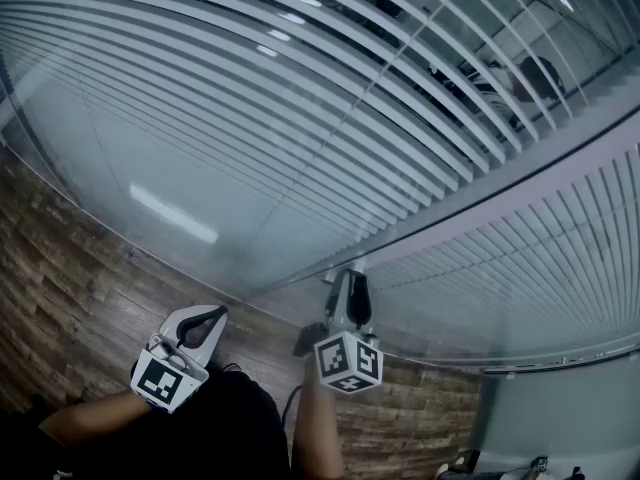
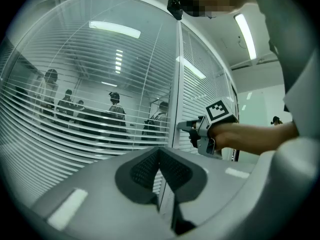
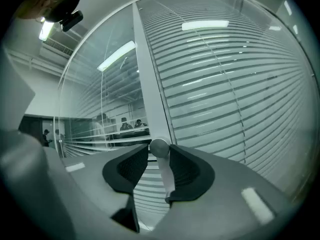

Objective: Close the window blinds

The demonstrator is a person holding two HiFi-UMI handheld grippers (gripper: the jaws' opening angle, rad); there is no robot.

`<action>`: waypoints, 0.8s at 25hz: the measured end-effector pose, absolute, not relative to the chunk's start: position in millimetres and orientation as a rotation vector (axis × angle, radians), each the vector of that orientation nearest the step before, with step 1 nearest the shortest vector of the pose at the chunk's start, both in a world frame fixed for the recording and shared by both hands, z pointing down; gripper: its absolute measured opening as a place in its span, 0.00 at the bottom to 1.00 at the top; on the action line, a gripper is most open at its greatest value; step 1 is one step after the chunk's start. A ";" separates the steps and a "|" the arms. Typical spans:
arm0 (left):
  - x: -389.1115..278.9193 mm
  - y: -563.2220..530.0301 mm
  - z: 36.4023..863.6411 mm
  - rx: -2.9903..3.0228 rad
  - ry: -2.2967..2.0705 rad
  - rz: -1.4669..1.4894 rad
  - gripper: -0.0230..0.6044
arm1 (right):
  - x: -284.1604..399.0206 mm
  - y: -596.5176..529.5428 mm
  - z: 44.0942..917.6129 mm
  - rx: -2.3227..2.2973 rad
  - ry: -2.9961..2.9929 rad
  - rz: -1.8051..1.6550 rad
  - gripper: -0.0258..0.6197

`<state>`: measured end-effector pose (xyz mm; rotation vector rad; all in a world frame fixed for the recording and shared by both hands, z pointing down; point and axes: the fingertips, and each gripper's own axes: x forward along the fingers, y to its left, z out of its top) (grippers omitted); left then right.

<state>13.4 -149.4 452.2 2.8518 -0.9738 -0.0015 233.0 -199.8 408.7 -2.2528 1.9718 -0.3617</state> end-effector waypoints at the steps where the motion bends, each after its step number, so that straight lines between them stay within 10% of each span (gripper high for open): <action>1: 12.9 -148.8 452.3 2.850 -0.974 -0.001 0.04 | 233.2 -200.2 408.0 -2.244 1.953 -0.378 0.24; 20: -3.9 -133.3 459.0 2.805 -1.037 0.010 0.04 | 229.1 -195.2 407.5 -2.537 2.234 0.020 0.24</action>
